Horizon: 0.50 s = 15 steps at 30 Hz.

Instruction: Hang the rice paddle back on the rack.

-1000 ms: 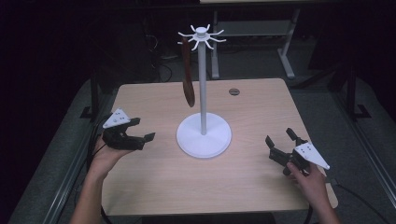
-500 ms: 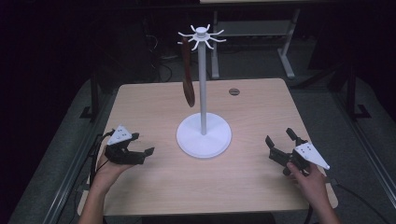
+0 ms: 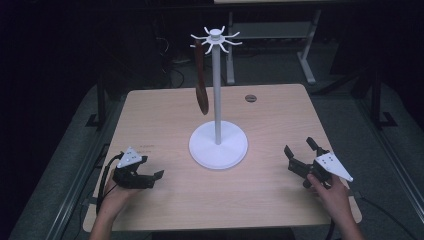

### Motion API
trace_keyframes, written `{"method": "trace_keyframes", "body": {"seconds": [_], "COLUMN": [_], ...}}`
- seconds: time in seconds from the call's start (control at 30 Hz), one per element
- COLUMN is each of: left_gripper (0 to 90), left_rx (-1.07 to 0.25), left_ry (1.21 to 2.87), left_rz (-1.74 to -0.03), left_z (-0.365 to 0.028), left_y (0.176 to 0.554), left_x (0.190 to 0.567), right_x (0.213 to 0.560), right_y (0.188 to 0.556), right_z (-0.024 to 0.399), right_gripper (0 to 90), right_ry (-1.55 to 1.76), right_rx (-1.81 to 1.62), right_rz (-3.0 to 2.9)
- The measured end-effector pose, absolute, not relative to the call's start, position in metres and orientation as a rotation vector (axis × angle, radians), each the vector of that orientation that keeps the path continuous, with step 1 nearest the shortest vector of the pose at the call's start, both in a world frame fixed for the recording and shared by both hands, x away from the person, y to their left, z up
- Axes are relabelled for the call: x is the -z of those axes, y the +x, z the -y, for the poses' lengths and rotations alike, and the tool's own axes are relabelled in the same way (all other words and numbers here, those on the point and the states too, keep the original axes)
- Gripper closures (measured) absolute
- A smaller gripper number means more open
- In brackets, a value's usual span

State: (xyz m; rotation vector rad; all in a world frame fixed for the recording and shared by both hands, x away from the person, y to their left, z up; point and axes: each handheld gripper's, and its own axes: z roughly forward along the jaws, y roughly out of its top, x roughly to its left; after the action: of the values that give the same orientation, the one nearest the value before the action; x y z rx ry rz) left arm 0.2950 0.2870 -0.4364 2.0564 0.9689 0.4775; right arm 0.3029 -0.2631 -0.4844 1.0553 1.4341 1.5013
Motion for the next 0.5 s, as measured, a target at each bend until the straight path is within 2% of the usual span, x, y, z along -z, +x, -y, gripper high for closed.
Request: {"method": "trace_keyframes", "body": {"seconds": [0.5], "left_gripper": [15.8], "left_rx": [-0.465], "left_ry": [2.140], "left_rz": [-0.988], "left_z": [-0.294], "left_y": [0.294], "left_x": [0.456], "right_x": [0.484], "right_y": [0.302], "right_z": [0.263], "right_gripper": [13.3], "right_ry": [1.052], "right_rx": [-1.502], "right_rz": [-1.432]}}
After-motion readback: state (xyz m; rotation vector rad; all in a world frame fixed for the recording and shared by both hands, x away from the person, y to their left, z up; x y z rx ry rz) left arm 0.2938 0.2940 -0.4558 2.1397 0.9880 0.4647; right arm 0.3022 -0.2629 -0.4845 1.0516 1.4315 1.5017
